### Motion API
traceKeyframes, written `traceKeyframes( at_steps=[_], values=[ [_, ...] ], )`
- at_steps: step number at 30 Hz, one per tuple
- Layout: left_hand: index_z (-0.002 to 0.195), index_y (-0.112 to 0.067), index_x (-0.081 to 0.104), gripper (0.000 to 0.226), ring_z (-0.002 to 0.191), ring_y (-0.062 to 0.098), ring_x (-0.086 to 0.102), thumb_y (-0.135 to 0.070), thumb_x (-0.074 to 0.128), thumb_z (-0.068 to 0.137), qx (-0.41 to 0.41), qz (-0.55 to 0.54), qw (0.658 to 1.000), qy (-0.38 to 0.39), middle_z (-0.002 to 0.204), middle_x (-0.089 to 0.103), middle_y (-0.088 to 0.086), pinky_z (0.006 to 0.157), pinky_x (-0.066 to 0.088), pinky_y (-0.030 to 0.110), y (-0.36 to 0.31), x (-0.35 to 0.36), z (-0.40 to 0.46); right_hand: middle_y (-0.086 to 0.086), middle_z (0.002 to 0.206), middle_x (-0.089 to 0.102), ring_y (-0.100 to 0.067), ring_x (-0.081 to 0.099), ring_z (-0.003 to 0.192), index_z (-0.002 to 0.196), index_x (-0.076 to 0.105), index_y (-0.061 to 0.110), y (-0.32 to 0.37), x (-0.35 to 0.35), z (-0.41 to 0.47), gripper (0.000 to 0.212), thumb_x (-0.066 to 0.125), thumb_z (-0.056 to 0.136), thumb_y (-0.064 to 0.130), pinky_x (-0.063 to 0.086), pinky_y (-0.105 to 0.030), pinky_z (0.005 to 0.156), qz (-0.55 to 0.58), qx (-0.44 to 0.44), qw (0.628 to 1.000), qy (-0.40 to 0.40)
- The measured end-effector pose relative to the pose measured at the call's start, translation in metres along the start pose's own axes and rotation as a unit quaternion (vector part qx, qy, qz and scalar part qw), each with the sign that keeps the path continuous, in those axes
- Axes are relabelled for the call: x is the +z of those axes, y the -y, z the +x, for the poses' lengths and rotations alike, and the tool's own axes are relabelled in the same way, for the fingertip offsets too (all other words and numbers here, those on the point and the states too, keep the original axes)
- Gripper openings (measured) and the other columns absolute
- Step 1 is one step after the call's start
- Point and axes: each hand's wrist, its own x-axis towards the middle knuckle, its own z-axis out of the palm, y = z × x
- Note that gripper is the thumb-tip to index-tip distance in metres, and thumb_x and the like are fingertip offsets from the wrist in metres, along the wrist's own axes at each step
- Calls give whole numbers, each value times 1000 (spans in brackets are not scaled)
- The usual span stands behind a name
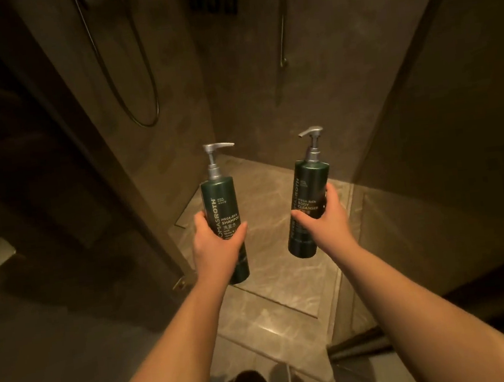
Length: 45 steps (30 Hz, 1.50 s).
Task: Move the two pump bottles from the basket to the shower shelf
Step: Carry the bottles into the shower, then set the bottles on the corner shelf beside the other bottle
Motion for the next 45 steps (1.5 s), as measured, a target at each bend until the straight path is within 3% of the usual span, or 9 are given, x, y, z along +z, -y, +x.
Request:
traceKeyframes(
  at_steps=[5,10,13,28,33,39,45],
  values=[
    [113,-30,37,65,79,-3,51,-43,80,66,-9,-19,999,-26,93,50,-19,58,35,17,-9,7,68,16,115,52,-12,52,108,135,32,37,15,39,74,80,78,71,27,44,-38,91,2,-16,999,37],
    [117,-25,39,68,85,5,53,-42,80,66,-14,-31,998,-59,102,53,-9,61,36,17,-5,13,143,17,116,53,-10,52,107,133,32,39,29,92,150,79,78,70,28,44,-37,91,-3,-39,996,77],
    [115,-26,40,67,79,-2,51,-43,80,65,-26,-41,994,-95,96,52,-14,59,35,17,-7,10,199,17,114,54,-11,54,106,132,32,38,45,125,203,79,78,69,29,45,-37,90,-6,-53,994,97],
    [111,-30,42,63,82,-3,56,-42,81,63,-2,-63,965,-255,95,54,-17,60,37,14,-74,-40,416,11,119,56,-10,55,109,138,31,30,183,258,397,81,77,72,27,43,-32,90,40,-153,965,211],
    [113,-30,43,64,81,-4,55,-44,81,63,-2,-51,943,-328,96,55,-17,60,37,16,-85,-51,458,9,121,57,-11,55,110,140,30,28,211,299,447,83,78,72,27,43,-31,92,64,-192,941,271],
    [125,-25,40,74,92,8,55,-42,80,65,-37,-26,907,-419,109,55,-7,68,40,24,-101,-54,491,26,107,51,5,52,97,139,30,31,247,348,499,81,77,73,26,40,-17,81,96,-219,894,380],
    [122,-30,41,73,82,-10,50,-47,79,62,-43,0,847,-530,99,53,-20,63,36,14,-139,-71,501,28,105,49,9,48,95,137,35,32,299,377,523,79,79,71,29,34,-10,72,120,-263,835,468]
  ],
)
